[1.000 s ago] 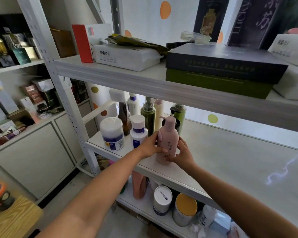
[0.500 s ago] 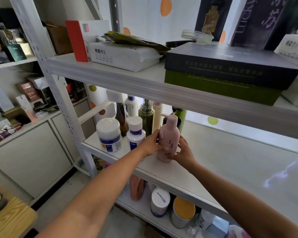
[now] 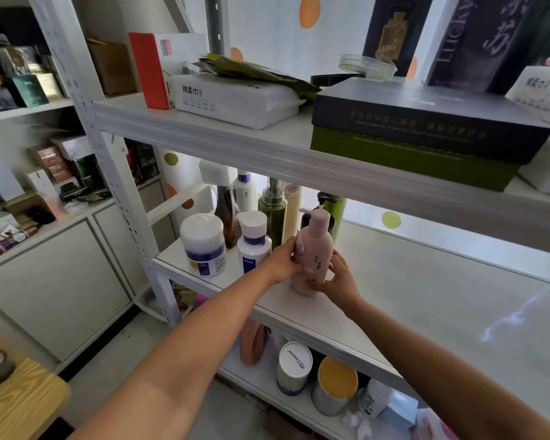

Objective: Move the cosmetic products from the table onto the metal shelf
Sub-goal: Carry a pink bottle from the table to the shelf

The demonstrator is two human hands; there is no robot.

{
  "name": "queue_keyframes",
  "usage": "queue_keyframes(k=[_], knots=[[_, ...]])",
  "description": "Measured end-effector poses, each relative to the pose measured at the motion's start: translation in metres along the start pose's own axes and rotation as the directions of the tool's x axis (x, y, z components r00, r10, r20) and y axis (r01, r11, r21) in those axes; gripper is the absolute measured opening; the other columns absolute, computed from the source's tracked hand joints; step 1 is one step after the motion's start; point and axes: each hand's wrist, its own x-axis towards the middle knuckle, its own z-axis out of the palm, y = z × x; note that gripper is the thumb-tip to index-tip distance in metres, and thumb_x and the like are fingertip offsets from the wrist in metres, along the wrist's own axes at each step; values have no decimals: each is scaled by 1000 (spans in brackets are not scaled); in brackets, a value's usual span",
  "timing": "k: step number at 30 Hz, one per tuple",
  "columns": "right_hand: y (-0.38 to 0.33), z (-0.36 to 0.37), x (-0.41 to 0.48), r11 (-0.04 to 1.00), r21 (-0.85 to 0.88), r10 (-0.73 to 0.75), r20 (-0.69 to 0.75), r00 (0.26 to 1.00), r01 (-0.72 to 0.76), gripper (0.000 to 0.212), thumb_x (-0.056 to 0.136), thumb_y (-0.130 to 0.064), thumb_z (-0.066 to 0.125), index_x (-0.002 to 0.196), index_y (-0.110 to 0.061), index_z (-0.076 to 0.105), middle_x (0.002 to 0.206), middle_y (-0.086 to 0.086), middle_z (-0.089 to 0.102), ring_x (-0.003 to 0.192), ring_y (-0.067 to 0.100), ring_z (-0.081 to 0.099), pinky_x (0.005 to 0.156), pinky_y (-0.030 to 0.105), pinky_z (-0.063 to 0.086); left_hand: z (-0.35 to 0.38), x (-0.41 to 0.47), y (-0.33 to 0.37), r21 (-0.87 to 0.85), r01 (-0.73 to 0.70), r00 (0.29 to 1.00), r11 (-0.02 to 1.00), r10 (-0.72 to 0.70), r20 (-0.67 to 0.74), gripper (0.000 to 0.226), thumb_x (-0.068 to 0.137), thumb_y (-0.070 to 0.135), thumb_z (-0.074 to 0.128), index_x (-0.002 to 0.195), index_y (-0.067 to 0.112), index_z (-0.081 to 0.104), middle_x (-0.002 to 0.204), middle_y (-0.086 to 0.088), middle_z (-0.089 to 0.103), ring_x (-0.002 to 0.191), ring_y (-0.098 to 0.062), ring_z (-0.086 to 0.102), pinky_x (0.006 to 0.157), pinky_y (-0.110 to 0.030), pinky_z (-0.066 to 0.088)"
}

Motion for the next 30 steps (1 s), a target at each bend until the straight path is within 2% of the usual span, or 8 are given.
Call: queue_keyframes(k=[5, 12, 15, 17, 21, 23, 25, 30], knots=[[-11, 4, -17, 998, 11, 57, -27, 998, -57, 71, 63, -8, 85, 125, -11, 50, 134, 1, 38, 117, 21, 48, 100, 39, 46, -2, -13, -3, -2, 11, 1000, 1000, -11, 24, 71, 81, 7, 73, 141, 15, 35, 136, -8, 52, 127, -26, 49, 103, -39, 45], [-25, 19, -42, 992, -20, 127, -61, 990, -128, 64, 69, -12, 82, 123, -13, 48, 121, 2, 52, 113, 21, 52, 88, 32, 47, -2, -40, -13, 16, 9, 1000, 1000, -9, 18, 72, 83, 16, 73, 143, 14, 34, 141, -9, 49, 131, -25, 46, 106, -36, 42], [-30, 23, -59, 987, -106, 110, -63, 992, -116, 58, 65, -17, 85, 113, -11, 52, 106, 1, 57, 103, 22, 58, 74, 25, 46, -5, -60, -23, 208, -6, 999, 978, -6, 54, 86, 84, 28, 72, 151, 14, 19, 151, -10, 36, 138, -26, 36, 112, -38, 33], [-24, 27, -74, 953, -269, 132, -58, 990, -143, 75, 63, -34, 85, 123, -11, 47, 118, 8, 55, 113, 27, 53, 86, 33, 48, -10, -78, -34, 357, -60, 996, 932, 30, 89, 84, 87, 30, 68, 152, 13, 18, 154, -10, 31, 140, -25, 33, 111, -35, 29], [-23, 58, -122, 731, -656, 145, -119, 982, -188, 97, 76, -58, 66, 144, -8, 19, 149, 9, 29, 138, 26, 28, 116, 39, 27, -25, -110, -76, 611, -104, 989, 785, 16, 148, 80, 90, 39, 63, 153, 20, 19, 157, -5, 26, 142, -24, 29, 115, -38, 26], [-33, 86, -143, 681, -724, 87, -63, 994, -106, 101, 81, -59, 59, 150, -10, 3, 158, 10, 7, 147, 25, 8, 120, 37, 7, -36, -125, -99, 745, -134, 988, 654, 30, 151, 84, 89, 43, 61, 154, 19, 13, 160, -5, 18, 146, -25, 19, 119, -41, 17], [-46, 117, -152, 671, -738, 13, 110, 994, 73, 104, 83, -56, 58, 151, -11, -6, 159, 7, -7, 147, 22, -6, 118, 35, -3, -50, -144, -118, 823, -144, 989, 549, 49, 140, 92, 89, 45, 60, 154, 16, 1, 162, -6, 2, 149, -22, 3, 121, -41, 4], [-94, 205, -151, 696, -593, -120, 460, 880, 405, 113, 78, -55, 66, 150, -14, -11, 157, 2, -18, 145, 17, -15, 118, 32, -7, -105, -200, -167, 828, 110, 994, 549, -55, -96, 108, 85, 53, 62, 151, 14, -15, 160, -5, -16, 147, -23, -14, 117, -40, -10]])
